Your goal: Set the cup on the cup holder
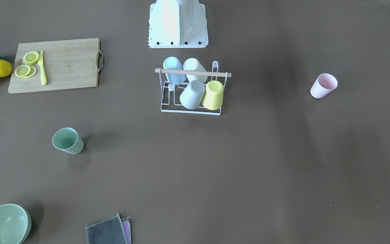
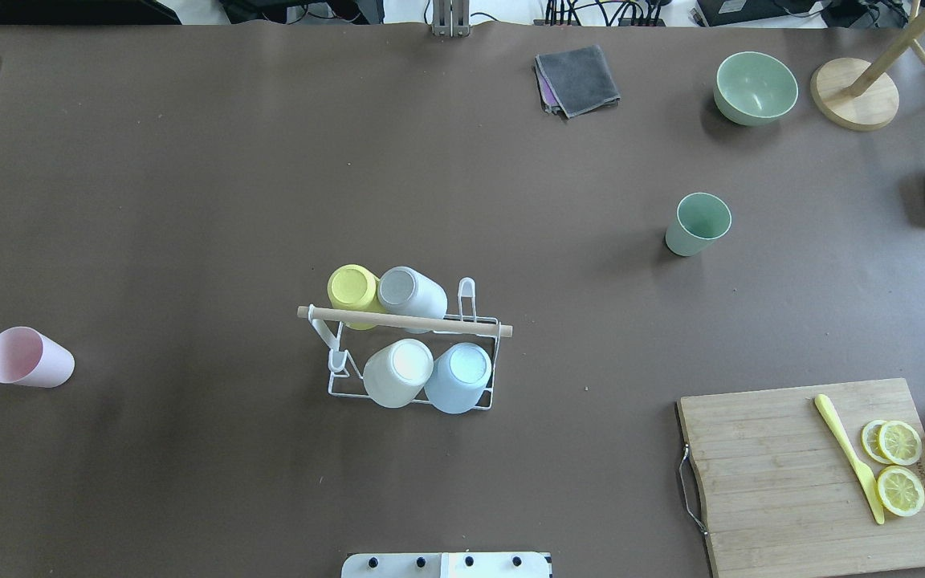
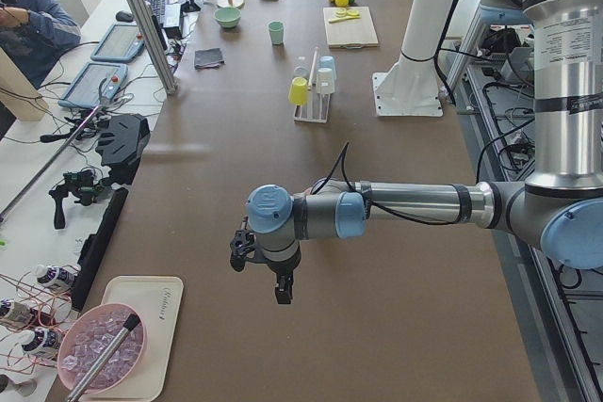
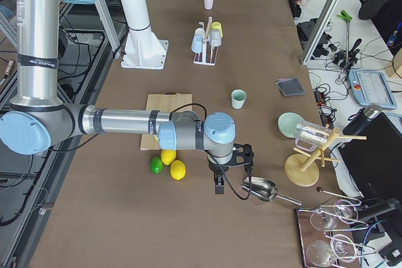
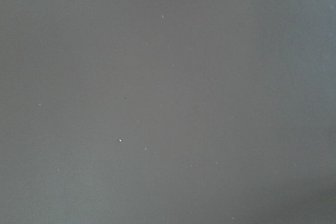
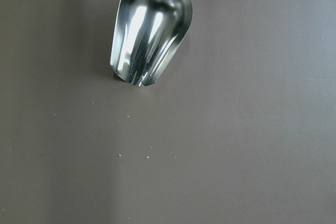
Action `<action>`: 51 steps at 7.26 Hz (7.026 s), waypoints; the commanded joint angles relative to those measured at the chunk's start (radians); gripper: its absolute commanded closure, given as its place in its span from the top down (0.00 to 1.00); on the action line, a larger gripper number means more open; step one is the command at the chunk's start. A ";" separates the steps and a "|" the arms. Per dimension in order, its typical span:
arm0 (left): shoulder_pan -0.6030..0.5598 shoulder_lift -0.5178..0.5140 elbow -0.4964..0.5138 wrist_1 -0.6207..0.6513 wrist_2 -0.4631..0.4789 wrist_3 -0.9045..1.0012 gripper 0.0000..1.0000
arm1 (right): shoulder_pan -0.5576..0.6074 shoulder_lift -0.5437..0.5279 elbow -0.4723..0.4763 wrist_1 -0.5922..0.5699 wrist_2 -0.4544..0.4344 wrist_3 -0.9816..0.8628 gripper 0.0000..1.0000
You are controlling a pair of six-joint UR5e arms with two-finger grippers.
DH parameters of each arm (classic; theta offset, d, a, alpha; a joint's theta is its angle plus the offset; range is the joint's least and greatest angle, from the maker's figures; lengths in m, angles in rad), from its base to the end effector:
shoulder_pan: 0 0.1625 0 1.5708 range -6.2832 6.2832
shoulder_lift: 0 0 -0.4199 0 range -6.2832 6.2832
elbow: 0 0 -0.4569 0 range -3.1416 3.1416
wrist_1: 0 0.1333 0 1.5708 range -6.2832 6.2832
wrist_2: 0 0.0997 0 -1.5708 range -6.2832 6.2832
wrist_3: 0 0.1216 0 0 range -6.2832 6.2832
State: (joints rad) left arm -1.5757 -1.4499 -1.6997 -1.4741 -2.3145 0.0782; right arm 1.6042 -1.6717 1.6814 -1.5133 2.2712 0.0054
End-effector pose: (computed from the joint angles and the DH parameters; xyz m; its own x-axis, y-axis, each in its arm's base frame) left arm -0.0534 -0.4974 0.6736 0.7338 0.0144 -0.6792 -0.0526 0.9980 -0.0356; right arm 0.0723 -0.5182 0.6619 0.7654 -0.0123 0.6434 -0.0374 0.9973 0.0637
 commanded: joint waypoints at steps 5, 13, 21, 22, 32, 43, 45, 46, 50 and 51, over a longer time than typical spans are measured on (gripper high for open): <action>-0.001 0.000 -0.001 0.000 -0.002 0.000 0.98 | 0.000 0.000 0.000 0.001 0.004 0.002 1.00; -0.001 0.000 0.000 0.000 0.000 0.000 0.98 | 0.000 -0.002 -0.002 -0.001 0.010 -0.001 1.00; -0.001 0.000 0.000 0.000 0.000 0.000 0.98 | -0.097 0.018 0.110 0.001 0.065 0.028 1.00; -0.001 0.000 0.000 0.000 -0.002 -0.002 0.98 | -0.156 0.018 0.157 -0.001 0.060 0.031 1.00; 0.032 -0.172 0.151 0.018 0.010 -0.008 0.98 | -0.446 0.584 -0.075 -0.260 0.024 0.317 1.00; 0.356 -0.651 0.198 0.851 0.184 0.036 0.98 | -0.544 1.015 -0.807 -0.260 0.080 0.212 1.00; 0.472 -0.674 0.230 0.850 0.182 0.231 0.98 | -0.569 1.037 -0.853 -0.327 0.122 0.212 1.00; 0.537 -0.684 0.245 0.850 0.182 0.283 0.97 | -0.581 1.037 -0.856 -0.356 0.142 0.208 1.00; 0.697 -0.698 0.342 0.839 0.267 0.313 0.97 | -0.584 1.090 -1.005 -0.390 0.165 0.101 1.00; 0.712 -0.699 0.347 0.842 0.271 0.317 0.97 | -0.584 1.096 -1.006 -0.431 0.174 0.058 1.00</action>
State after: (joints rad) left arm -0.8873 -2.1469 -1.3639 -0.6332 -2.0565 0.3913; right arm 1.0208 -0.5859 0.6910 -1.9066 2.4362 0.1076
